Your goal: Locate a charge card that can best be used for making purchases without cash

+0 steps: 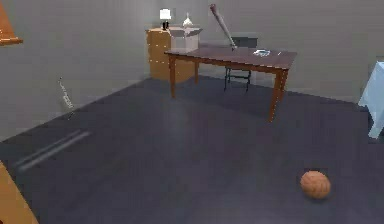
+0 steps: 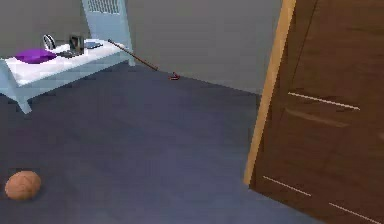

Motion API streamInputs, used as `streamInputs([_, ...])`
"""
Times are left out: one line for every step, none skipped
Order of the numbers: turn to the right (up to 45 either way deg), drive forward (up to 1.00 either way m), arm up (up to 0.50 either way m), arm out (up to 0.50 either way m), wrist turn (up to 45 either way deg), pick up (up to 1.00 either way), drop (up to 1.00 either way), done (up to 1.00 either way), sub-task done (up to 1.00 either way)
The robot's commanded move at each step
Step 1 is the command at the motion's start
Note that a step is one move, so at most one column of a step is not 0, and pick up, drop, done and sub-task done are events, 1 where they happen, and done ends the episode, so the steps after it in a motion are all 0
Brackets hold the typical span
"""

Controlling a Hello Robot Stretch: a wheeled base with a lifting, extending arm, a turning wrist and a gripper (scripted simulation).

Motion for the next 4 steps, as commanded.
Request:
streamInputs([3.0, 0.0, 0.0, 0.0, 0.0, 0.0, 0.0, 0.0, 0.0])
streamInputs([33.0, 0.0, 0.0, 0.0, 0.0, 0.0, 0.0, 0.0, 0.0])
streamInputs([0.0, 0.35, 0.0, 0.0, 0.0, 0.0, 0.0, 0.0, 0.0])
streamInputs([-39.0, 0.0, 0.0, 0.0, 0.0, 0.0, 0.0, 0.0, 0.0])
